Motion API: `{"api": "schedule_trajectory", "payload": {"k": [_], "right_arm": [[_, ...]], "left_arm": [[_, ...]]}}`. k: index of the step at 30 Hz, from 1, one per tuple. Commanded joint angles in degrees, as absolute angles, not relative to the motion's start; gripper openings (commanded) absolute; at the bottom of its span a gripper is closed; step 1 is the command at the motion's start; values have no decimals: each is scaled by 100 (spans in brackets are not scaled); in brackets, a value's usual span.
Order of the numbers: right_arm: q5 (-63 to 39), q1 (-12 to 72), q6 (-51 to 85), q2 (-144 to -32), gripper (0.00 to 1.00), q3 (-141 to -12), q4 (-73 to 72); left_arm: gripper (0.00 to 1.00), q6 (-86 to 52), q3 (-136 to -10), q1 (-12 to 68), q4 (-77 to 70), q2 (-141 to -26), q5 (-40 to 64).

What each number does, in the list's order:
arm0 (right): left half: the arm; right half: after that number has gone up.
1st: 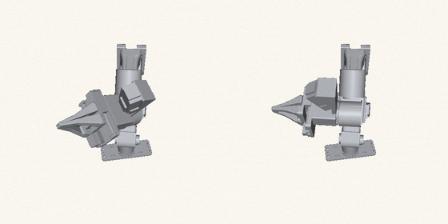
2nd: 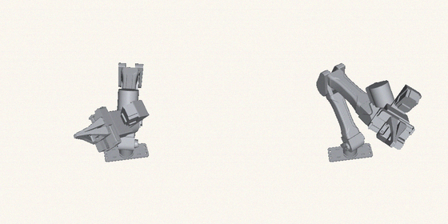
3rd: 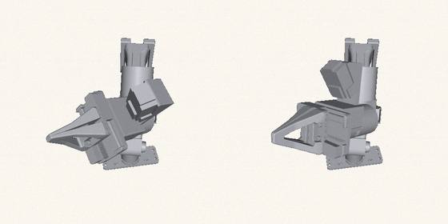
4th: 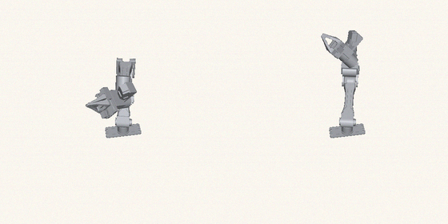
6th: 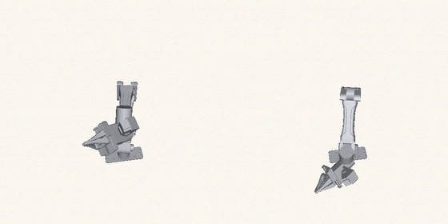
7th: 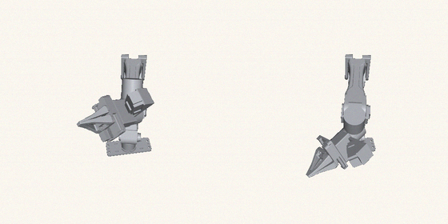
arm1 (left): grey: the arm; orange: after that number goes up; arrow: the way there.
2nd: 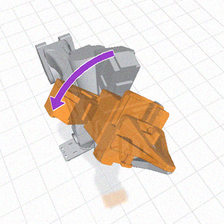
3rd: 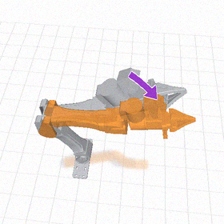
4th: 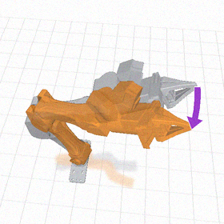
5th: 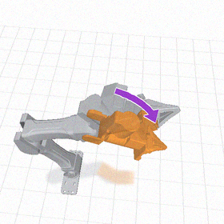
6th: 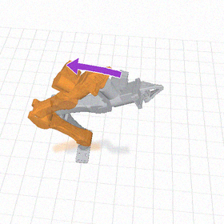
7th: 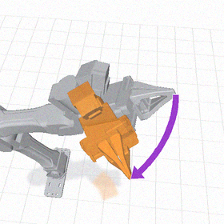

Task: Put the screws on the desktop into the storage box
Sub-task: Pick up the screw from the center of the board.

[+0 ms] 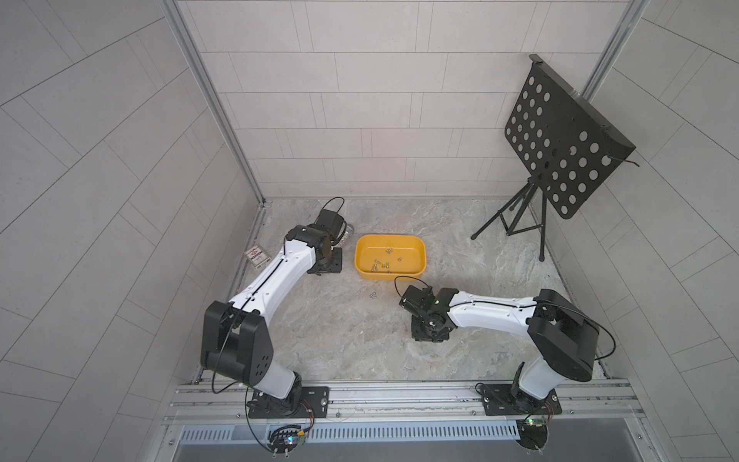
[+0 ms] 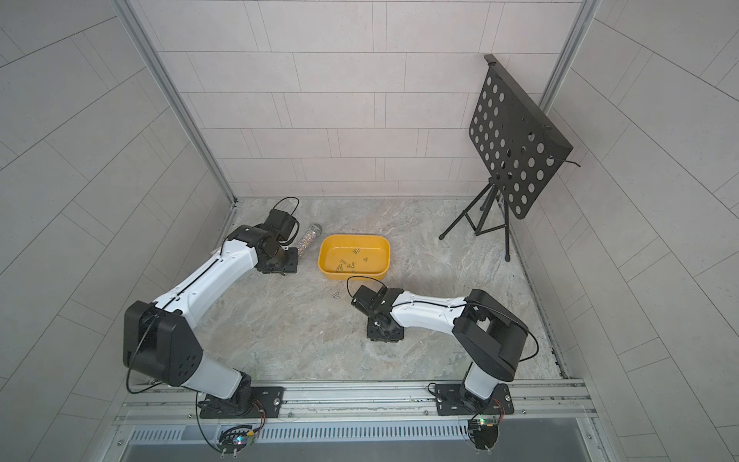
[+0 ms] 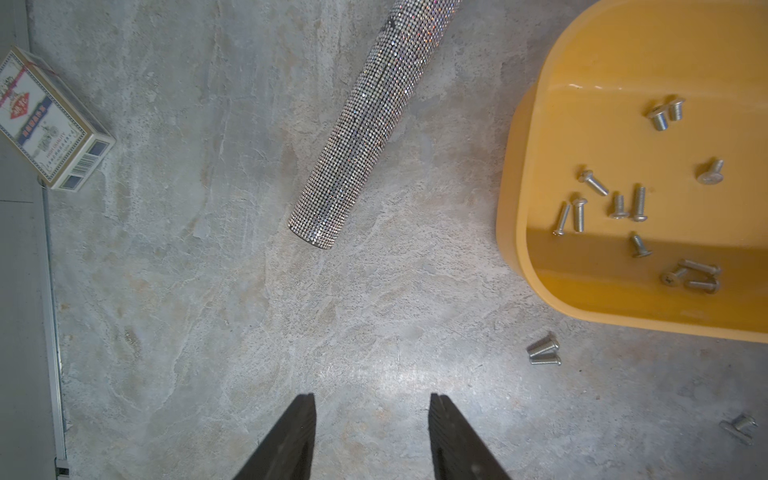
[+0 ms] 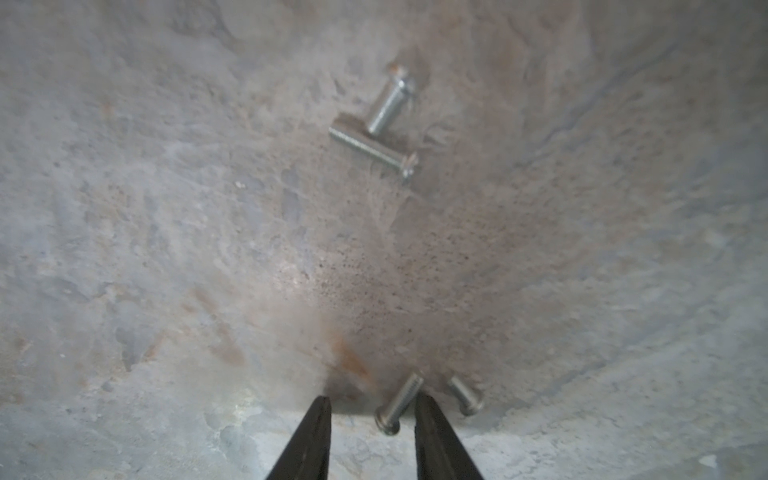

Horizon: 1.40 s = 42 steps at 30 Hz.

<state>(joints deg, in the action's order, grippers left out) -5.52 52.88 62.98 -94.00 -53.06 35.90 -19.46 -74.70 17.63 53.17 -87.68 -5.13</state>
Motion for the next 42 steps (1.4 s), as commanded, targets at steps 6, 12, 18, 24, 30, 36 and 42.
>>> {"api": "schedule_trajectory", "payload": {"k": [6, 12, 18, 24, 30, 36, 42], "right_arm": [[-339, 5326, 6212, -9621, 31, -5431, 3665], [-290, 5327, 6187, -9694, 29, -5479, 3665], [-269, 5322, 6155, -9788, 27, -5536, 3663], [-272, 5303, 6087, -9988, 25, -5624, 3653], [-272, 5300, 6030, -10080, 17, -5669, 3655], [-272, 5300, 5987, -10121, 11, -5710, 3673], [-192, 5326, 5932, -10031, 7, -5811, 3841]], "left_arm": [[51, -1901, -7393, 1714, 5336, -8697, -484], [51, -1902, -7393, 1705, 5329, -8693, -466], [51, -1899, -7393, 1705, 5329, -8701, -448], [51, -1900, -7385, 1705, 5318, -8698, -458], [51, -1898, -7385, 1703, 5326, -8712, -422], [51, -1902, -7383, 1698, 5320, -8723, -430], [51, -1902, -7396, 1692, 5331, -8722, -426]]}}
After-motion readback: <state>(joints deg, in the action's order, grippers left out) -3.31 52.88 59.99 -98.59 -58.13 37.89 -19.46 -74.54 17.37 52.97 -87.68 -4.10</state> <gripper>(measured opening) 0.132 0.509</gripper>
